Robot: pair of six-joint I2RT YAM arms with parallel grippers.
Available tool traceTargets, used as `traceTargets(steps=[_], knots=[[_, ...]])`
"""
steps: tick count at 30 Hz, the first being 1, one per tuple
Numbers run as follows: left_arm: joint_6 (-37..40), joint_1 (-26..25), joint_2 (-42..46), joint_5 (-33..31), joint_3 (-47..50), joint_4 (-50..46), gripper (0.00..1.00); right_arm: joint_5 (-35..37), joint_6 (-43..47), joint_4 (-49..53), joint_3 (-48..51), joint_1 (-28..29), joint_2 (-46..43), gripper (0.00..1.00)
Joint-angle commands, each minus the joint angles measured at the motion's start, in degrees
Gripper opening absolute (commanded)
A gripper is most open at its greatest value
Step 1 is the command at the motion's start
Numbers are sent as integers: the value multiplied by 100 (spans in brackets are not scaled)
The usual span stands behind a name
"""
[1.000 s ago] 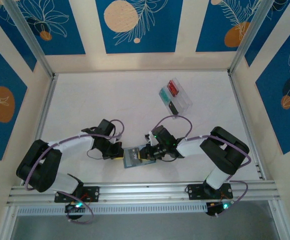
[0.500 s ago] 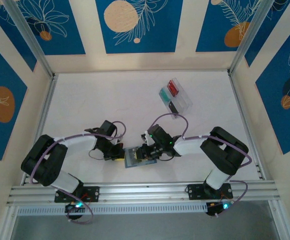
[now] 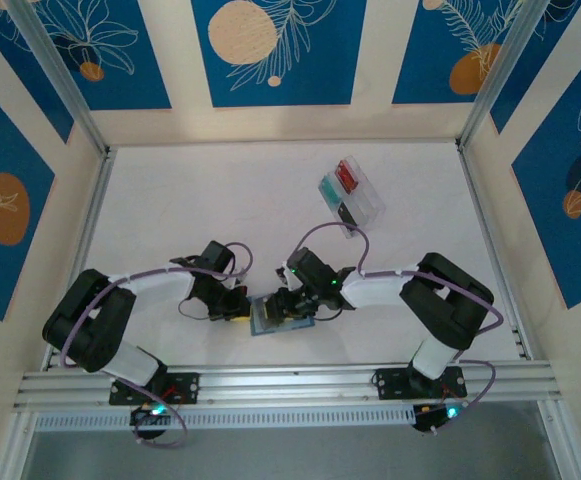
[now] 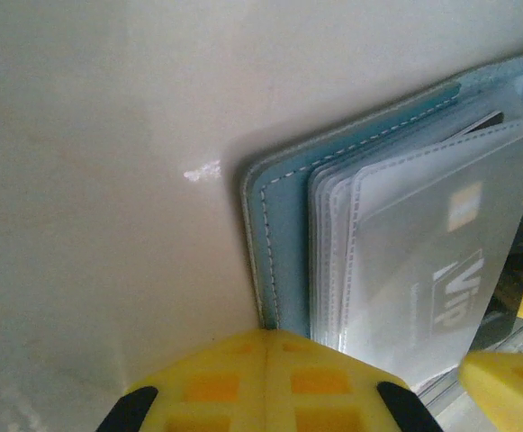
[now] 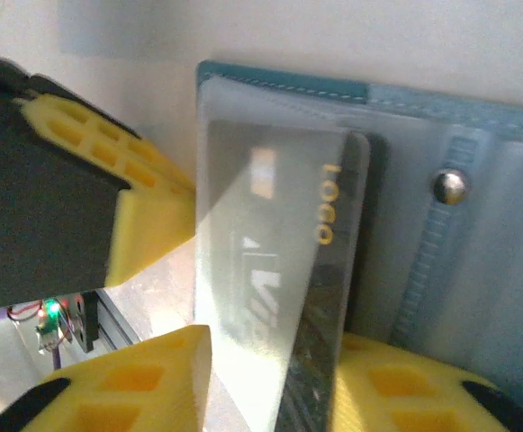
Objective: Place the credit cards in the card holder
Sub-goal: Insert the credit card into the card slot.
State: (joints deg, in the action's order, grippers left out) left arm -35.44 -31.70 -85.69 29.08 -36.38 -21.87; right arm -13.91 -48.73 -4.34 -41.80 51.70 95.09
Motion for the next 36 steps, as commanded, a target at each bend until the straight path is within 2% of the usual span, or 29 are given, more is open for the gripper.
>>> traceTargets(steps=[1,6,14,36], knots=[[-17,-107,-134,-158,34,117,0,176,126,591,-61,67,-156,45],[2,-100,-165,-166,32,108,0,178,218,840,-212,68,-219,53],[45,-102,-150,-175,-19,23,0,552,221,1600,-467,107,-280,58],[74,-114,-158,-149,-135,-44,0,708,325,2052,-1354,471,283,55]])
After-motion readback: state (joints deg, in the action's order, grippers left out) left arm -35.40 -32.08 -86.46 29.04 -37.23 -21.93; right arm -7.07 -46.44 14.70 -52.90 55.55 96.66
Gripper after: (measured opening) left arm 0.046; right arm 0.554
